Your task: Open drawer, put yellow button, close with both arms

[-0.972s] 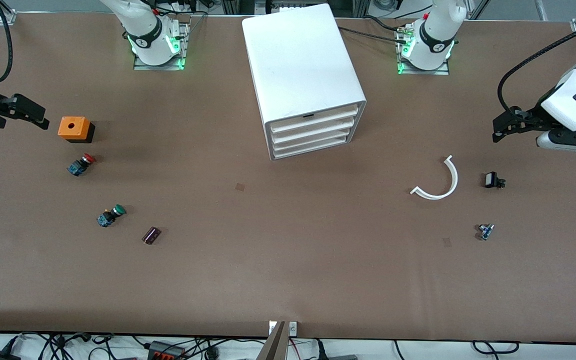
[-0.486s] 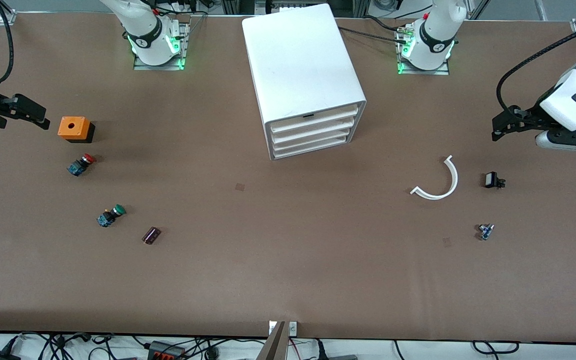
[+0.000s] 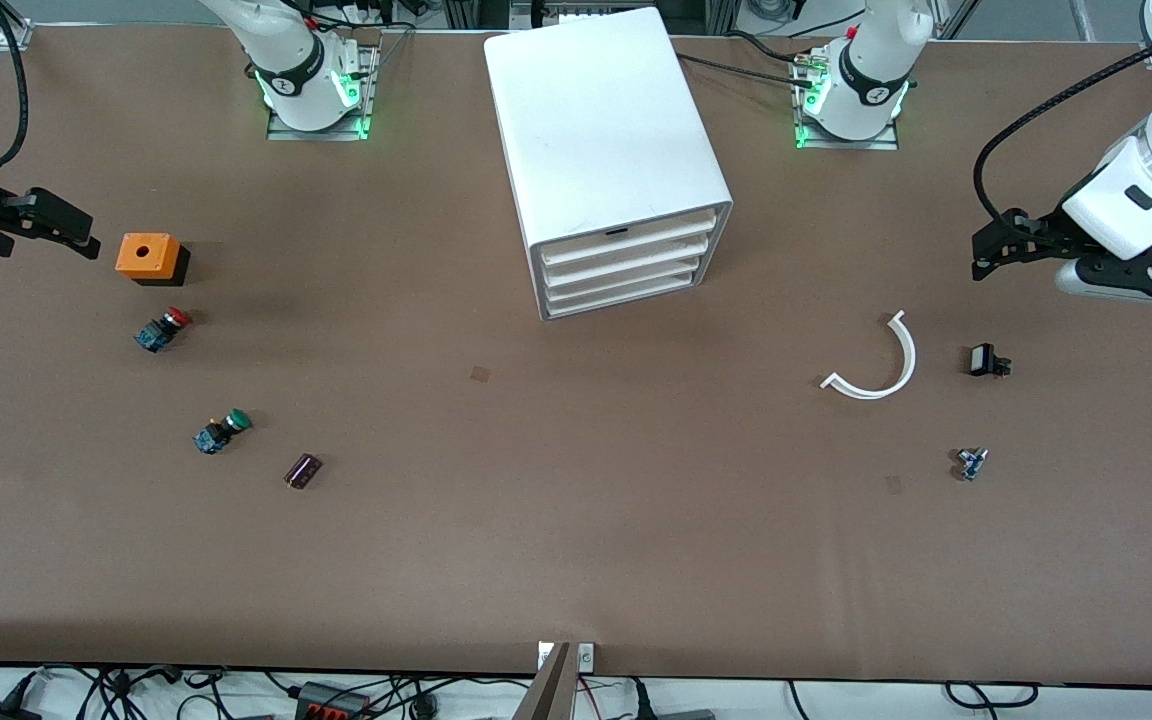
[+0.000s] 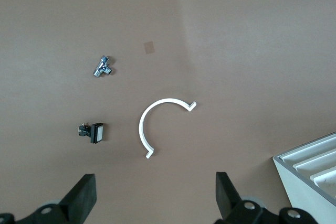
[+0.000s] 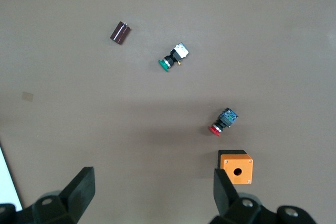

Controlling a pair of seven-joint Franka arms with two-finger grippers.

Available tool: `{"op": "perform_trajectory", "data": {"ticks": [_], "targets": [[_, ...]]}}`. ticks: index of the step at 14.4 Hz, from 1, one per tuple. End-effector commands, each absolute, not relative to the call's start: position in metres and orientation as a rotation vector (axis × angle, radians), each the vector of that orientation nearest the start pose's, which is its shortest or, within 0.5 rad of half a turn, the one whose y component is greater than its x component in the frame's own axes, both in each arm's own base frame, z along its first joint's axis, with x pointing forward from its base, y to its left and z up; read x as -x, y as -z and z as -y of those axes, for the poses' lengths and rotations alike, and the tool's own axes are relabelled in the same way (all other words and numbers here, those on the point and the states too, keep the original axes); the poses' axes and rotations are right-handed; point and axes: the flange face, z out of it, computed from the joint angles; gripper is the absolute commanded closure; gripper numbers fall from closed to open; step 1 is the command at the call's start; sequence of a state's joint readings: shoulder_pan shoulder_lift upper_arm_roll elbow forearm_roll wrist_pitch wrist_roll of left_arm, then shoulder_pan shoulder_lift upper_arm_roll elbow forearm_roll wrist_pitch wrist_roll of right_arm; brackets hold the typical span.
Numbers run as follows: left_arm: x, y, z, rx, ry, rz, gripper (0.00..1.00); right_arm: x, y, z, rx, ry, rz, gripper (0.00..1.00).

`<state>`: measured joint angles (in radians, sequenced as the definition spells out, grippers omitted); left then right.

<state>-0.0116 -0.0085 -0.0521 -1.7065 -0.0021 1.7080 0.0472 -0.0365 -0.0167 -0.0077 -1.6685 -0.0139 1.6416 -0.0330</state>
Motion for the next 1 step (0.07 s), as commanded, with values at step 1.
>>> {"op": "perform_trajectory", "data": {"ticks": [1], "targets": [[-0.5524, -0.5846, 0.0352, 3.118, 0.015, -0.185, 0.0, -0.5491, -0.5954, 0.0249, 3.17, -0.021, 0.011, 0.0]]}}
